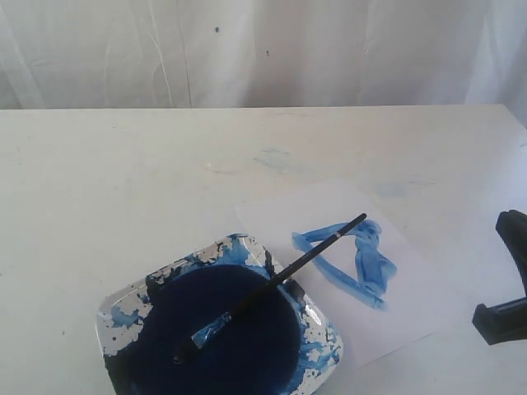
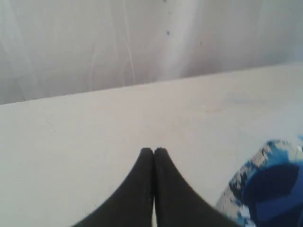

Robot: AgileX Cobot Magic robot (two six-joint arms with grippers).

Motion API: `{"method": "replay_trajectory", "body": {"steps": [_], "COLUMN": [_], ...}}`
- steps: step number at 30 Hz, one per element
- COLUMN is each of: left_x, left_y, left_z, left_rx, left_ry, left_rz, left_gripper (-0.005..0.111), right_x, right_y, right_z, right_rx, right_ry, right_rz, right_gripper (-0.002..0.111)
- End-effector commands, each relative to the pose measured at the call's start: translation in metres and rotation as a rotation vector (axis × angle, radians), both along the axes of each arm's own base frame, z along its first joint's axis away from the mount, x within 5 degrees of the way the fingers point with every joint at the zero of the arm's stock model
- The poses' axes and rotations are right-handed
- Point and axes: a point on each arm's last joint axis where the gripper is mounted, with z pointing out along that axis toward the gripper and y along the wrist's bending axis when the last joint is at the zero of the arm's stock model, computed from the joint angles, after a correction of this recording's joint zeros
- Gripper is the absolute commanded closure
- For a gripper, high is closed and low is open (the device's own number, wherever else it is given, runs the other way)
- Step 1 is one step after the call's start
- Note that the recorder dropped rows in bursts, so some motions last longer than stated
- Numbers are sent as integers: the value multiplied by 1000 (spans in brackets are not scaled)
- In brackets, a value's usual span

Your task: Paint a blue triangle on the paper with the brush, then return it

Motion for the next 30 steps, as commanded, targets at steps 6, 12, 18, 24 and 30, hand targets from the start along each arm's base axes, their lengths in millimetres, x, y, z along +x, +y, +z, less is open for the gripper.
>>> {"method": "replay_trajectory", "body": {"steps": [6, 12, 18, 24, 30], "left_x": [2, -1, 0, 1, 2], "left_y": [-5, -3, -1, 4, 7], "left_z": [-47, -56, -56, -56, -54], "left_rx": [112, 182, 155, 102, 91], "left_ry": [146, 235, 247, 263, 237], "left_rz": [-61, -68, -14, 95, 148], "left_gripper": [107, 107, 107, 107, 107], "right_x": [0, 0, 0, 0, 0], "right_y": [0, 0, 0, 0, 0], "right_z": [0, 0, 0, 0, 0], "right_rx": [4, 4, 3, 3, 3], "right_ry": [-4, -4, -3, -3, -3], "right_rz": [-2, -2, -1, -1, -1], "right_gripper": [108, 108, 108, 108, 108]}}
